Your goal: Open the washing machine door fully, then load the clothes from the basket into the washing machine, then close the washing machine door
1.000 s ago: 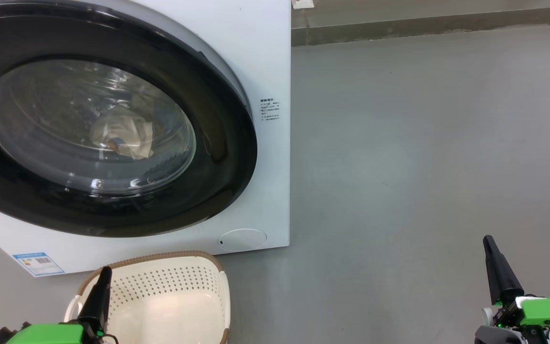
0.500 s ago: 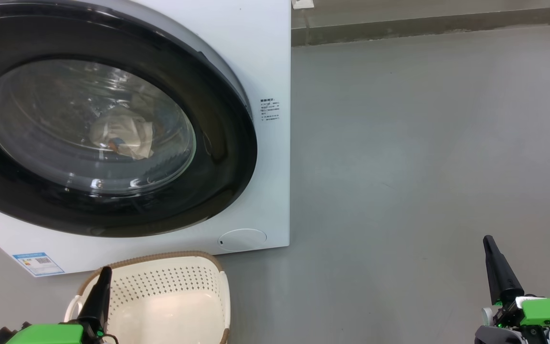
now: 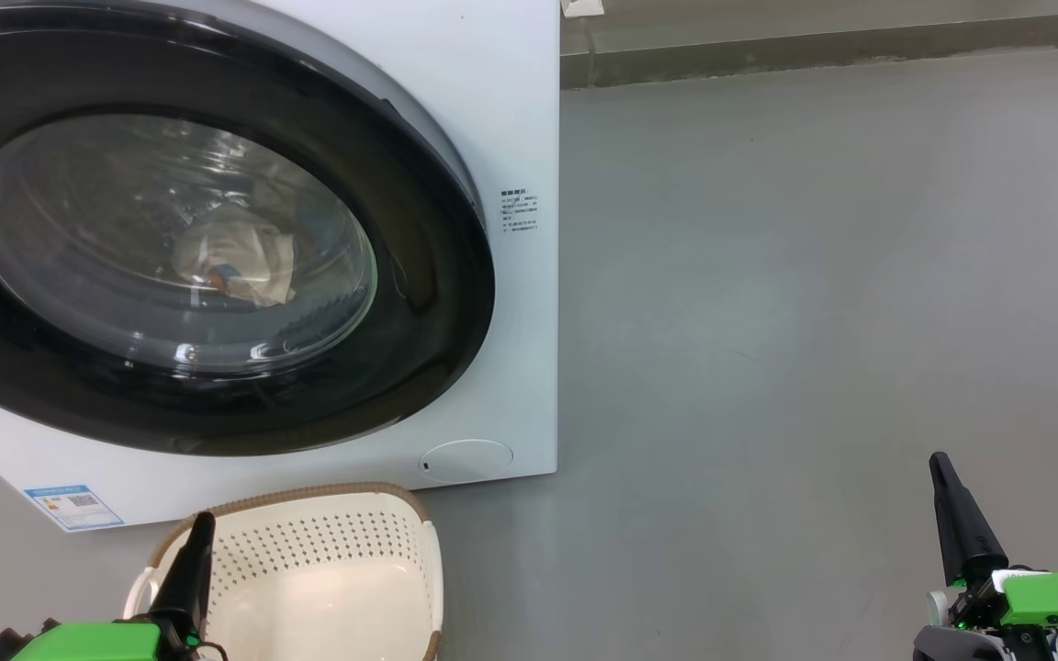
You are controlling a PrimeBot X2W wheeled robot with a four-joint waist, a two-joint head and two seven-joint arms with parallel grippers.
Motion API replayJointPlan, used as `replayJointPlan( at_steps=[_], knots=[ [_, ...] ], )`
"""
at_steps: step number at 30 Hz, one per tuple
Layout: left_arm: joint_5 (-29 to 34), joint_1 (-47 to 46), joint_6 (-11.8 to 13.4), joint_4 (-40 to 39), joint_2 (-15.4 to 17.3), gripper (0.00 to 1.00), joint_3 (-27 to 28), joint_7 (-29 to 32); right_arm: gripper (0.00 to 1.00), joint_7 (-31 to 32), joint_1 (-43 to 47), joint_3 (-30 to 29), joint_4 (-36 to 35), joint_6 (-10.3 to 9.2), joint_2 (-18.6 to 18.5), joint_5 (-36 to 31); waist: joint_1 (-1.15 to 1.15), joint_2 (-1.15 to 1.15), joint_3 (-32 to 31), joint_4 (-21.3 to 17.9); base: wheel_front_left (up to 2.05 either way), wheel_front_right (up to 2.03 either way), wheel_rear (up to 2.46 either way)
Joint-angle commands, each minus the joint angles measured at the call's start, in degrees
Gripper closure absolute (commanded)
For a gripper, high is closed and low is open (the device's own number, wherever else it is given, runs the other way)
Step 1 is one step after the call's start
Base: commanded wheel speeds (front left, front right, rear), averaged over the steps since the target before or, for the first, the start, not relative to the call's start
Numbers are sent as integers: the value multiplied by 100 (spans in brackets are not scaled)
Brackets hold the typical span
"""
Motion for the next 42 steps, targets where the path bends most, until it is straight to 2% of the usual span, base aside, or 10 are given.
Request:
replayJointPlan(
  at_steps=[1, 42],
  knots=[
    [-41, -261, -1, -116, 66, 100, 198, 29, 100, 43, -245, 105, -172, 7, -24, 69, 0, 0, 0, 0, 0, 0, 0],
    [-38, -262, -1, -116, 64, 100, 201, 31, 100, 44, -245, 104, -172, 7, -24, 68, 0, 0, 0, 0, 0, 0, 0]
  ],
)
